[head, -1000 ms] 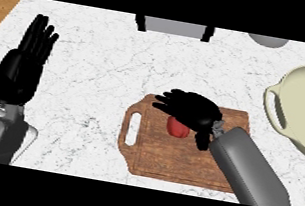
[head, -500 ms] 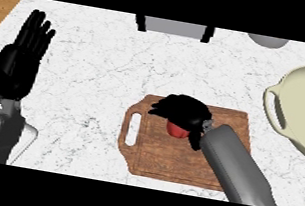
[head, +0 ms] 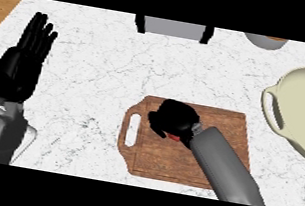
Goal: Pick the bell pepper from the cutting board and place it in the pot
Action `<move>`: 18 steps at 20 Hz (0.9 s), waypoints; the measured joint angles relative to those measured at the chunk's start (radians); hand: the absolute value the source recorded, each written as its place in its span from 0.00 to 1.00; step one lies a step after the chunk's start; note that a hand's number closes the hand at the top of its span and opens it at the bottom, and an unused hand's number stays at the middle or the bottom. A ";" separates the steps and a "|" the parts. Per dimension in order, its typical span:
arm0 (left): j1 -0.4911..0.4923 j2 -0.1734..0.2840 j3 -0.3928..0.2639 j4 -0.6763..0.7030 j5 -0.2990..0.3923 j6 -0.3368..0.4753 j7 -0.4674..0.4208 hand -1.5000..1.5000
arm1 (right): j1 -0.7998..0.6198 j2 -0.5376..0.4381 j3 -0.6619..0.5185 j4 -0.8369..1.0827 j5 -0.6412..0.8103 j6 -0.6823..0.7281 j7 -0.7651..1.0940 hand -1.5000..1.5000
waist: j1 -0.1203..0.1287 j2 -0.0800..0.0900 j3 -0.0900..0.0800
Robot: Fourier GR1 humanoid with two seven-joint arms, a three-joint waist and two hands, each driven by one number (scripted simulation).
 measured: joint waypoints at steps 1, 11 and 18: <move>0.002 0.002 0.005 0.005 0.005 -0.008 -0.005 0.50 | -0.002 0.007 -0.005 0.009 0.007 -0.007 -0.002 1.00 | 0.000 0.000 0.000; -0.003 0.018 0.030 0.004 0.010 -0.014 -0.001 0.50 | 0.001 -0.011 -0.224 -0.079 0.001 -0.063 0.244 1.00 | -0.013 0.014 0.007; -0.004 0.017 0.033 -0.002 0.013 -0.013 -0.005 0.50 | -0.102 -0.032 -0.556 -0.038 -0.041 -0.154 0.709 1.00 | -0.015 0.038 0.010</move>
